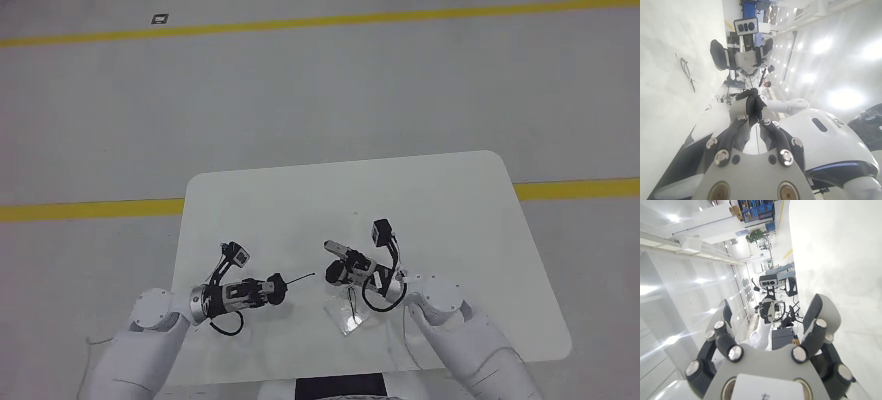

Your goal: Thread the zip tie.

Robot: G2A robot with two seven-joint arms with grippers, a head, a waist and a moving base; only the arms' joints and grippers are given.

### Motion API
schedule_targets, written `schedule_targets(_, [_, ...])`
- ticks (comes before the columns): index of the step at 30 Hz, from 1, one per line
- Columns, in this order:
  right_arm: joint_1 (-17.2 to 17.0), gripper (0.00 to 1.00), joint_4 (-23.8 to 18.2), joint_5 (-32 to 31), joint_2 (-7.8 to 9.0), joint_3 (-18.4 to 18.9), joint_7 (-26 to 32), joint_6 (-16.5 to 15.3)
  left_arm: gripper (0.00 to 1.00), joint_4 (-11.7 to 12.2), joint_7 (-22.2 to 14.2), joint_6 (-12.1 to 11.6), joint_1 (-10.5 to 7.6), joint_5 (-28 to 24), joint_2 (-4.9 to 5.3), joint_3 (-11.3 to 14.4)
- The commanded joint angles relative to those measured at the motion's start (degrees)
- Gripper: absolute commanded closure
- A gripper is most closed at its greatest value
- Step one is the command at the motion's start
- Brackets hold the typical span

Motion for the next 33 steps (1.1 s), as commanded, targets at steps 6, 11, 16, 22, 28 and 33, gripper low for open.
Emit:
schedule_targets(6, [0.26, 0.0, 0.43, 0.13, 0.01, -0.19, 0.87, -0.38, 1.0, 1.13, -1.66, -0.14, -1.04, -0.84, -0.04, 0.91])
schedule_targets(11, [0.74, 0.0, 1.76, 1.96, 0.15, -0.58, 4.71, -0.7, 1.0, 1.13, -1.66, -0.14, -1.04, -0.84, -0.04, 0.91])
schedule_targets(16, [2.1, 0.0, 4.42, 5.64, 0.32, -0.88, 12.03, -1.97, 1.0, 1.13, -1.66, -0.14, -1.04, -0.84, -0.04, 0.91])
schedule_targets(22, [2.05, 0.0, 4.4, 5.69, 0.3, -0.99, 11.35, -1.91, 1.0, 1.13, -1.66, -0.14, -1.04, -0.84, -0.04, 0.91])
schedule_targets(28, [3.22, 0.0, 6.8, 11.11, 0.08, -1.62, 13.7, -3.22, 1.0, 1.13, -1.66, -0.14, -1.04, -0.84, -0.04, 0.91])
schedule_targets(33, [4.71, 0.46, 10.64, 14.52, -0.08, -2.06, 16.38, -4.15, 1.0, 1.13, -1.66, -0.14, -1.04, -0.84, -0.04, 0.91])
